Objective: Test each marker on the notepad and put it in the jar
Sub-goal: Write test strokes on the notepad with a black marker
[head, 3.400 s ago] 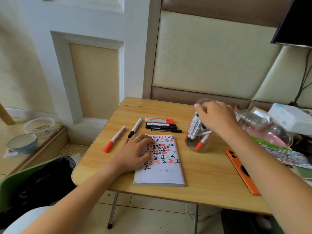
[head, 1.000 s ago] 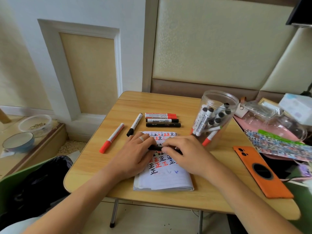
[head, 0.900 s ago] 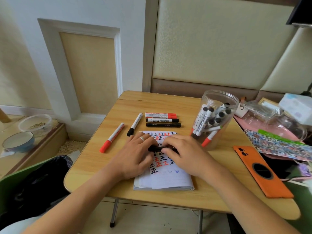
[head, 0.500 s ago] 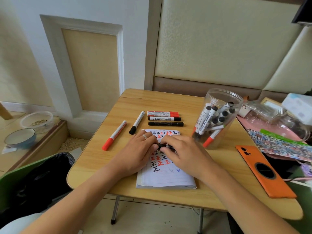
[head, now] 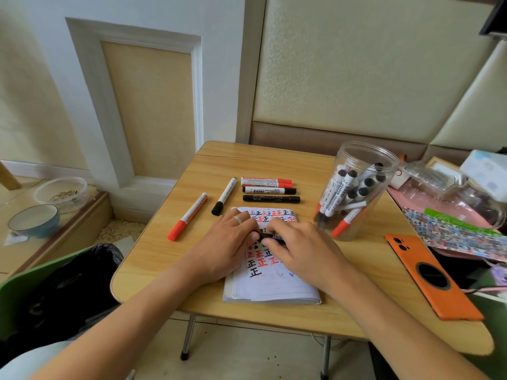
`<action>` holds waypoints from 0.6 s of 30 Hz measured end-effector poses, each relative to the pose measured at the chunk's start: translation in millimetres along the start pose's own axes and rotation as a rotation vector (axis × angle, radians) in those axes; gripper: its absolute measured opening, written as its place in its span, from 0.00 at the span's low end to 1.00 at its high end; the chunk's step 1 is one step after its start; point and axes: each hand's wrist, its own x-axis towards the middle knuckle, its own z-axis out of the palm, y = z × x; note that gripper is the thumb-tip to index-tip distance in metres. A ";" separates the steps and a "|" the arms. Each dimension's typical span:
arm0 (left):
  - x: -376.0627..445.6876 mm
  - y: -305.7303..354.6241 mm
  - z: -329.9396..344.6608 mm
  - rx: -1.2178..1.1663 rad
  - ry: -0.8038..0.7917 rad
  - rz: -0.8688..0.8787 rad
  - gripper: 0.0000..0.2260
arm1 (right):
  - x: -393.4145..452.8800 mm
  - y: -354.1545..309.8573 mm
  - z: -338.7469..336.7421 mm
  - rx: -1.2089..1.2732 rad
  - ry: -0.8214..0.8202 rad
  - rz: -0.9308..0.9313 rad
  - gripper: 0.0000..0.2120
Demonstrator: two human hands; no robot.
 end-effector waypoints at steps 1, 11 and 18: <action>0.1 -0.1 -0.1 -0.002 -0.004 0.000 0.20 | 0.1 -0.3 -0.5 -0.010 -0.008 -0.004 0.13; 0.0 -0.5 -0.6 -0.044 0.006 0.006 0.18 | 0.2 -0.4 -3.8 -0.219 -0.052 -0.089 0.15; -0.4 1.7 -2.6 0.000 0.010 -0.007 0.16 | -3.4 2.5 -6.9 -0.079 0.013 -0.037 0.12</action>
